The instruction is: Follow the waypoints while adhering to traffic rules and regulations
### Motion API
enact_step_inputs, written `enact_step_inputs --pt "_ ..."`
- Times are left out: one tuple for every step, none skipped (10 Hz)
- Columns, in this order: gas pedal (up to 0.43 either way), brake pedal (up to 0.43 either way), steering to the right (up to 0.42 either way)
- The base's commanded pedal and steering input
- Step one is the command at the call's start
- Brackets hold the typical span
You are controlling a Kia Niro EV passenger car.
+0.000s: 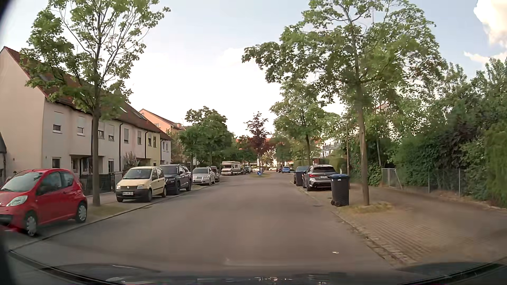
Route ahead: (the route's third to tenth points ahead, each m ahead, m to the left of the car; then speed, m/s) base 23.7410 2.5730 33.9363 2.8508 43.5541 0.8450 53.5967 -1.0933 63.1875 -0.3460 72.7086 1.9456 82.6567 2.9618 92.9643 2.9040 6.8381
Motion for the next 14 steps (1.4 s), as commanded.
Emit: enact_step_inputs --pt "0.000 0.012 -0.003" --pt "0.020 0.012 -0.003" --pt "0.020 0.012 -0.003" --pt "0.020 0.012 -0.003" --pt "0.020 0.012 -0.005" --pt "0.020 0.018 -0.008" --pt "0.028 0.012 -0.010" --pt "0.028 0.012 -0.009" --pt "0.028 0.012 -0.006" --pt "0.028 0.012 -0.004" --pt "0.028 0.012 -0.003" --pt "0.028 0.012 -0.003" --pt "0.028 0.012 -0.003" --pt "0.028 0.012 0.001"
